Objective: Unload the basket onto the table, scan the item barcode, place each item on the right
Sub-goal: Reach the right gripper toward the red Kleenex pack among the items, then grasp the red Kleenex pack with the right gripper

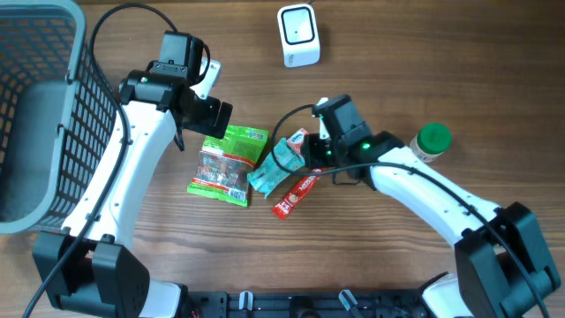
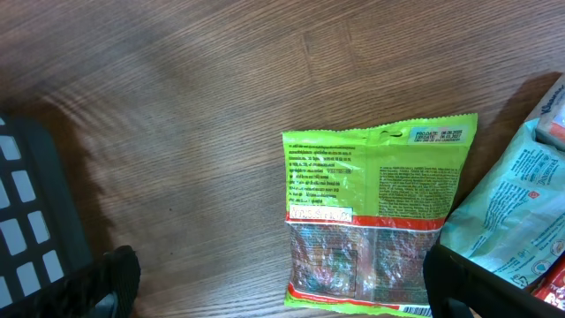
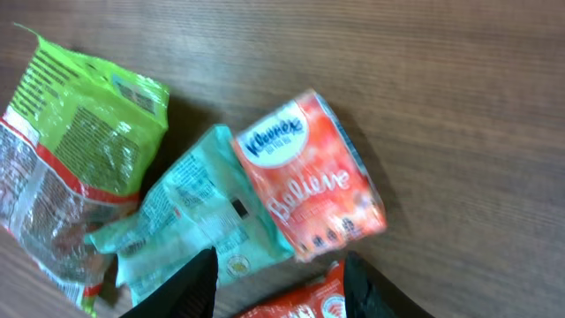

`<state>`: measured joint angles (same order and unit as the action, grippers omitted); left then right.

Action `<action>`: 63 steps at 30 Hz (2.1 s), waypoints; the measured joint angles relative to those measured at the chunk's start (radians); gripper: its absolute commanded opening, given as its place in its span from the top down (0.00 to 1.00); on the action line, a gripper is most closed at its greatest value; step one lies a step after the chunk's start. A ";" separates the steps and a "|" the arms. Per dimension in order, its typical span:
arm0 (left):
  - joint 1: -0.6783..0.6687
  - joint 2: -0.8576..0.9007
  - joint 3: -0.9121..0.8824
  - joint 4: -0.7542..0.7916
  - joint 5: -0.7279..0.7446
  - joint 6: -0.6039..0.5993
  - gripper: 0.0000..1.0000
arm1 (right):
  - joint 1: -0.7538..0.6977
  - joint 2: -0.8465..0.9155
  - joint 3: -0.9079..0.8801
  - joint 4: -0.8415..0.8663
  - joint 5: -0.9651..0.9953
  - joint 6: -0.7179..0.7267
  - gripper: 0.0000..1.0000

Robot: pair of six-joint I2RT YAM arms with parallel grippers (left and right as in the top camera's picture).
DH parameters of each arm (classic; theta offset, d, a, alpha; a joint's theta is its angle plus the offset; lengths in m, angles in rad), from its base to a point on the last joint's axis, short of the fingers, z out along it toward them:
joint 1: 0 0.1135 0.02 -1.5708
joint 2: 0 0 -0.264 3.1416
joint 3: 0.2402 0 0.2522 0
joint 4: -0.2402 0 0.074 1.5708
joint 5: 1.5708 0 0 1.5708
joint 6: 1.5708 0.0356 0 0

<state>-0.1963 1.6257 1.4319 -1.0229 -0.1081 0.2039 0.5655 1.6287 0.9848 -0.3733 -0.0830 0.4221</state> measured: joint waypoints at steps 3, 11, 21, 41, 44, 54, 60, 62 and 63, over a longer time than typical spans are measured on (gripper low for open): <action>0.000 0.000 0.000 -0.001 0.000 0.000 0.00 | 0.062 0.004 0.002 0.035 0.127 -0.018 0.55; 0.000 0.000 0.000 0.000 0.000 0.000 0.00 | 0.123 0.117 0.007 0.175 0.159 -0.037 0.68; 0.000 0.000 0.000 0.000 0.000 0.000 0.00 | 0.126 0.205 0.007 0.310 -0.140 0.044 0.60; 0.000 0.000 0.000 0.000 0.000 0.000 0.00 | -0.169 -0.010 0.048 0.027 -0.239 -0.148 0.51; 0.000 0.000 0.000 0.000 0.000 0.000 0.00 | -0.171 0.045 0.048 0.020 -0.250 -0.148 0.52; 0.000 0.000 0.000 0.000 0.000 0.000 0.00 | -0.167 0.148 0.045 0.060 -0.261 -0.163 0.64; 0.000 0.000 0.000 0.000 0.000 0.000 0.00 | -0.043 0.149 0.045 0.069 -0.199 -0.182 0.62; 0.000 0.000 0.000 0.000 0.000 0.000 0.00 | 0.021 0.150 0.045 0.072 -0.144 -0.190 0.62; 0.000 0.000 0.000 0.000 0.000 0.000 0.00 | 0.043 0.151 0.045 0.071 -0.107 -0.192 0.62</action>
<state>-0.1963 1.6257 1.4319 -1.0233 -0.1081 0.2039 0.6083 1.7794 1.0302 -0.3019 -0.1902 0.2306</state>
